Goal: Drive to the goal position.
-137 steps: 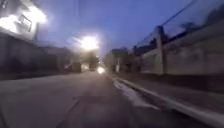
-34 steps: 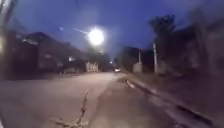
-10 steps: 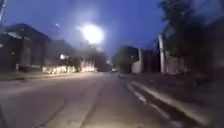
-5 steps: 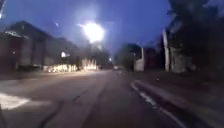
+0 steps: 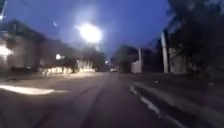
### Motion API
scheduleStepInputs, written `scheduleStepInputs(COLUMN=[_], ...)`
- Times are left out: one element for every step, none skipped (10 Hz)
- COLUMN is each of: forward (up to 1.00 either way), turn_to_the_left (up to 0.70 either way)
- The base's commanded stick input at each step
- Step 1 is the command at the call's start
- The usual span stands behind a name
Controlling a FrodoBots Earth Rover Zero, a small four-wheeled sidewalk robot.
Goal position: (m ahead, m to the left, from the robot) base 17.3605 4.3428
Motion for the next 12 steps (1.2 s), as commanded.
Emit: scheduleStepInputs(forward=[0.70,0.70,0.70,0.70,0.70,0.70,0.70,0.70,0.70,0.70,0.70,0.70], turn_to_the_left=[0.00,0.00,0.00,0.00,-0.14,-0.34,-0.35,-0.35,-0.35,-0.14,0.00,0.00])
